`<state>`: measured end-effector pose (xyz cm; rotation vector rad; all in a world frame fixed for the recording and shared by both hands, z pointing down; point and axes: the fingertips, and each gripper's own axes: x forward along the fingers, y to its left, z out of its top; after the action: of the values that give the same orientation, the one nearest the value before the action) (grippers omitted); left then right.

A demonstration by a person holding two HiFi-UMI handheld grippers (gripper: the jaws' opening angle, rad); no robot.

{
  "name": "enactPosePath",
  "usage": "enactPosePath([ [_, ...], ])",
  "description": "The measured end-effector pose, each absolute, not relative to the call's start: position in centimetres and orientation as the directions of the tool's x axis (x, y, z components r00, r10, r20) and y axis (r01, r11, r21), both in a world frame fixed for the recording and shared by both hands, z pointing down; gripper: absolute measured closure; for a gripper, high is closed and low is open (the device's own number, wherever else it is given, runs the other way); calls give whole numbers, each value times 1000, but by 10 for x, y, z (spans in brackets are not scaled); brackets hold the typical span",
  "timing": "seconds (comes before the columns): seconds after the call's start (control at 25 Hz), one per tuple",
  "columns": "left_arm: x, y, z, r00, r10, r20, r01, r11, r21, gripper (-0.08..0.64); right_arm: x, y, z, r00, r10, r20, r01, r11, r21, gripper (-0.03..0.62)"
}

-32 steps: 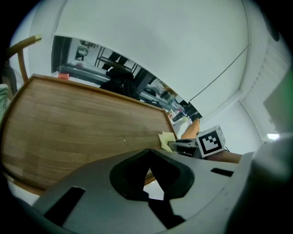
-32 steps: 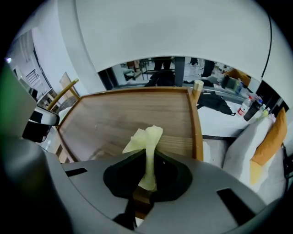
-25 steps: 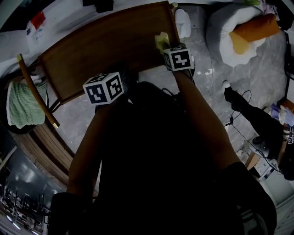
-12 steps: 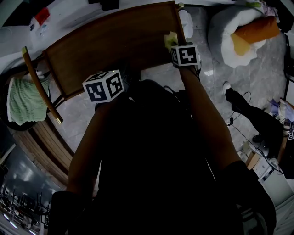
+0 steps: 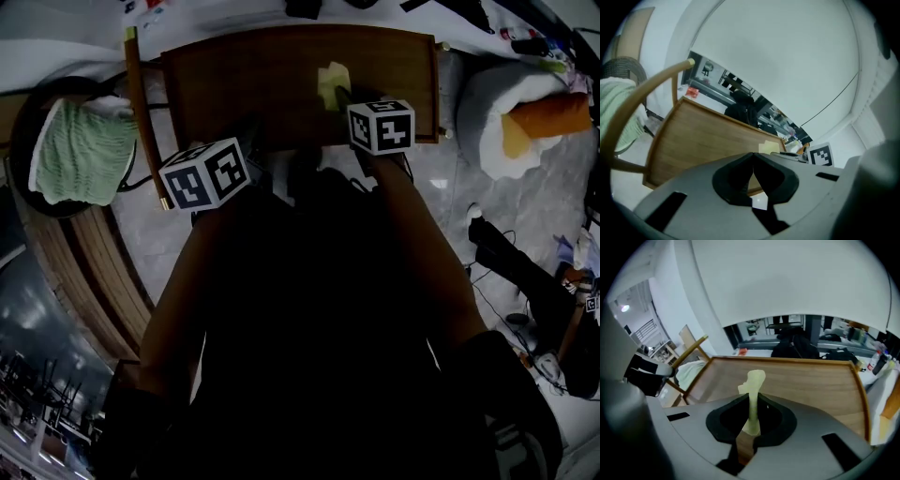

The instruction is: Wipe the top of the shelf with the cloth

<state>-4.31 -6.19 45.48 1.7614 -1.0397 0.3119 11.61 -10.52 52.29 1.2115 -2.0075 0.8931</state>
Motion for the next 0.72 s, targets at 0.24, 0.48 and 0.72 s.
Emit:
enactPosePath([
  [0.24, -133, -60, 429, 542, -525, 656, -814, -132, 566, 548, -31, -106, 530, -530, -397, 749, -806, 512, -298, 549],
  [0.48, -185, -55, 424, 529, -502, 684, -833, -153, 532, 548, -141, -106, 542, -619, -318, 718, -730, 569, -378, 548],
  [0.72, -208, -56, 425, 540, -484, 689, -828, -158, 538, 548, -199, -105, 556, -635, -281, 719, -698, 607, -380, 548],
])
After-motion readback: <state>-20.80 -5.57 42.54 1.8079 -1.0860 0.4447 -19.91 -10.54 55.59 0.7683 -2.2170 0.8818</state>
